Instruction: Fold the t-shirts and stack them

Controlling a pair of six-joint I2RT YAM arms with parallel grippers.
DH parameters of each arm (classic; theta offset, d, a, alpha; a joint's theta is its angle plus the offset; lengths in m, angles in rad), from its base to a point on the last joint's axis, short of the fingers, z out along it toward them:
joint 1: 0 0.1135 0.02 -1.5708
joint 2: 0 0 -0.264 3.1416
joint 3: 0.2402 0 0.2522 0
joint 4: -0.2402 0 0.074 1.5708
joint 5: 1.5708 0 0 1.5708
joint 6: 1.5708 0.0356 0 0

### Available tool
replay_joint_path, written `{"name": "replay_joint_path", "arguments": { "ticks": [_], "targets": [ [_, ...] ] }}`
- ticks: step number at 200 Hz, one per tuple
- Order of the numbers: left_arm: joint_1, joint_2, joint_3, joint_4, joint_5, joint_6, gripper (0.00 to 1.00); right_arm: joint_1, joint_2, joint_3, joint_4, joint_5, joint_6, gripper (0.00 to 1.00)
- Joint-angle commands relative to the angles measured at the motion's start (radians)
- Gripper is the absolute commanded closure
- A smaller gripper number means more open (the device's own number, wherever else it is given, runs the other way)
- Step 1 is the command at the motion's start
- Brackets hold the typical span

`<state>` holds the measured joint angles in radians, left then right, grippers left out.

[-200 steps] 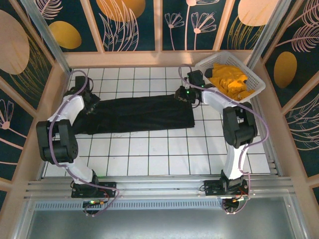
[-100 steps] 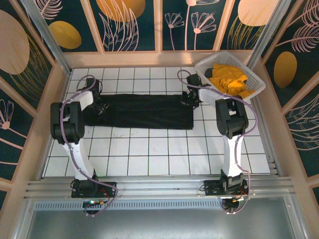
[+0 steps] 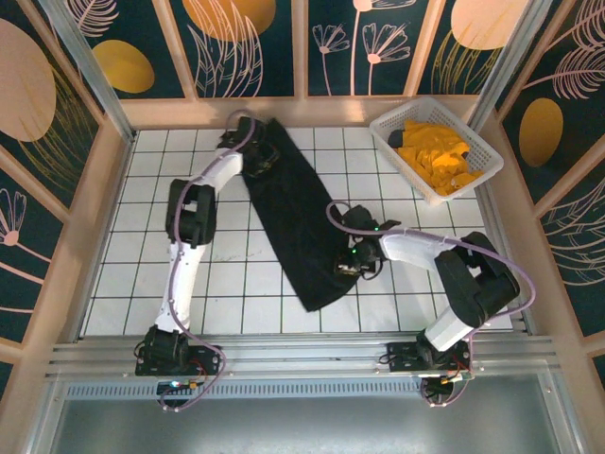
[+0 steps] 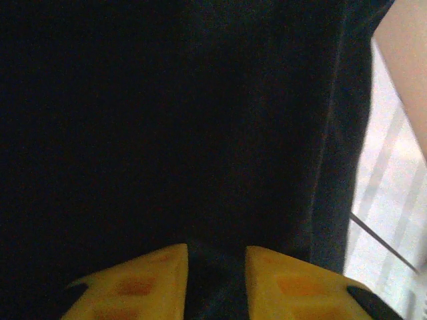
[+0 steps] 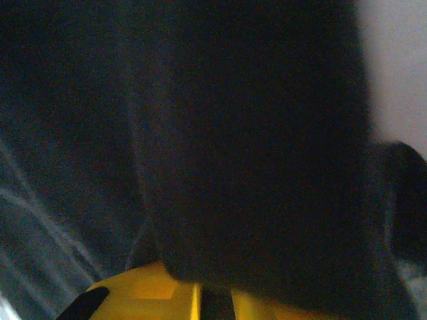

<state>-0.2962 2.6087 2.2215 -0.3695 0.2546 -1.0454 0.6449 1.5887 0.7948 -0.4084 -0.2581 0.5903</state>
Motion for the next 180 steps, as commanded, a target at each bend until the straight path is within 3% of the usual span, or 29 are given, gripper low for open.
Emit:
{"name": "replay_joint_path", "arguments": {
  "ticks": [1,26,44,74,99,117,134,180],
  "targets": [
    [-0.065,0.119,0.09,0.065,0.143,-0.061,0.68,0.083,0.065,-0.035,-0.014,-0.113,0.069,0.77],
    [-0.096,0.234,0.26,0.114,0.211,-0.08,0.66,0.106,0.138,0.039,0.023,-0.135,0.085,0.76],
    [-0.1,0.267,0.288,0.179,0.233,-0.106,0.66,0.105,0.17,0.08,0.044,-0.16,0.119,0.74],
    [-0.101,0.226,0.311,0.218,0.231,-0.094,0.57,0.105,0.136,0.112,0.009,-0.183,0.162,0.67],
    [-0.1,0.096,0.284,0.152,0.168,-0.023,0.49,0.094,0.011,0.11,-0.11,-0.082,0.158,0.54],
    [-0.1,-0.053,0.15,0.103,0.097,0.046,0.37,0.079,-0.101,0.072,-0.179,0.021,0.123,0.47],
    [-0.101,-0.208,-0.051,0.087,0.049,0.117,0.34,0.065,-0.189,0.007,-0.206,0.089,0.079,0.43],
    [-0.104,-0.581,-0.628,0.056,-0.008,0.231,0.35,0.045,-0.241,-0.103,-0.141,0.023,0.005,0.42]
  ]
}}
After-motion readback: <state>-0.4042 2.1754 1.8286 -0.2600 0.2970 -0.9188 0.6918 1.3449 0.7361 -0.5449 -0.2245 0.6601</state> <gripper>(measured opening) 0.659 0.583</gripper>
